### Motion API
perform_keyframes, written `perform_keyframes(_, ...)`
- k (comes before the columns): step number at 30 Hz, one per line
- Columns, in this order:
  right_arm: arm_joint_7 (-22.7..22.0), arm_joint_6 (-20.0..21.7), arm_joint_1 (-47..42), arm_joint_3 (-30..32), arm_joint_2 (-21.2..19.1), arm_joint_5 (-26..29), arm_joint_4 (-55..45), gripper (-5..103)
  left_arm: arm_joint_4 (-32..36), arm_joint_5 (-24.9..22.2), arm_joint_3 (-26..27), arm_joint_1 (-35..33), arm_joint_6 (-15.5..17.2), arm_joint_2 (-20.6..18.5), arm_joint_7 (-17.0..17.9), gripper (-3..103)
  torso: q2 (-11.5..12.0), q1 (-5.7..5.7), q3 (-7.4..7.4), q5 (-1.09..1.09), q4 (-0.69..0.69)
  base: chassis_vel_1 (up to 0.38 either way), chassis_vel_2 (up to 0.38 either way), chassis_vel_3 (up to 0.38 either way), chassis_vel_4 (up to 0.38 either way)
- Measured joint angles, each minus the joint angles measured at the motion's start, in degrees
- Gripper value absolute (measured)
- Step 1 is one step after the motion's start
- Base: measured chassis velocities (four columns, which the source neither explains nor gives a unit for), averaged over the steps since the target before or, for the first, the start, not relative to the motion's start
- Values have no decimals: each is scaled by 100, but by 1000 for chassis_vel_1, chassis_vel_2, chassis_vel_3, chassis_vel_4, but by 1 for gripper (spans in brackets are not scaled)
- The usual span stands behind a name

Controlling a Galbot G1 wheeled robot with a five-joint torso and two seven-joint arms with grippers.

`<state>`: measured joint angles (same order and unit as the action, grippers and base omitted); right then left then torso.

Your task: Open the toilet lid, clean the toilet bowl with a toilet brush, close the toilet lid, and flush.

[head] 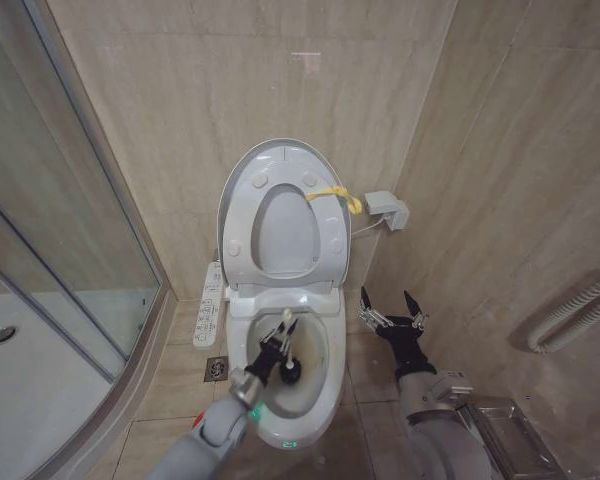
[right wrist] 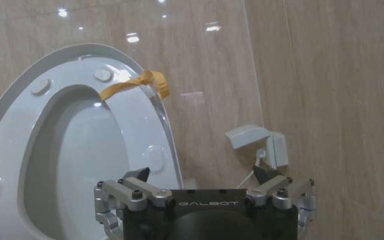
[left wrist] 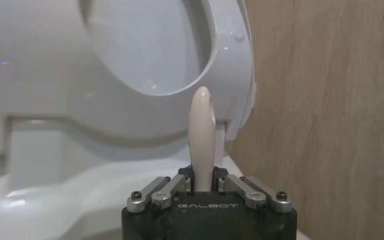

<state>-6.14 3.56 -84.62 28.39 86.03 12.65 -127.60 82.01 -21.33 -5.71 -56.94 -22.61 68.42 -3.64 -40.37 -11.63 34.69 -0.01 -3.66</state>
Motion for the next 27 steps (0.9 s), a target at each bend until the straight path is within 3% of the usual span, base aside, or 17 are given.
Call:
perform_keyframes(7,0,0,0,0,0,0,0,100,482,95,413,-981,-181,-215,-42,18,0,0,0,0,0,0,0,0,0)
perform_keyframes(13,-1,0,0,0,0,0,0,100,579,121,543,-1270,-296,-326,-109,18,0,1,0,1,0,0,0,0,0)
perform_keyframes(21,-1,0,0,1,0,0,0,100,578,145,472,-874,-350,-119,-102,18,0,0,1,0,-2,0,0,0,0)
perform_keyframes(27,-1,0,0,1,0,0,0,100,662,143,229,-227,-176,136,3,18,0,0,0,2,-3,0,0,0,0)
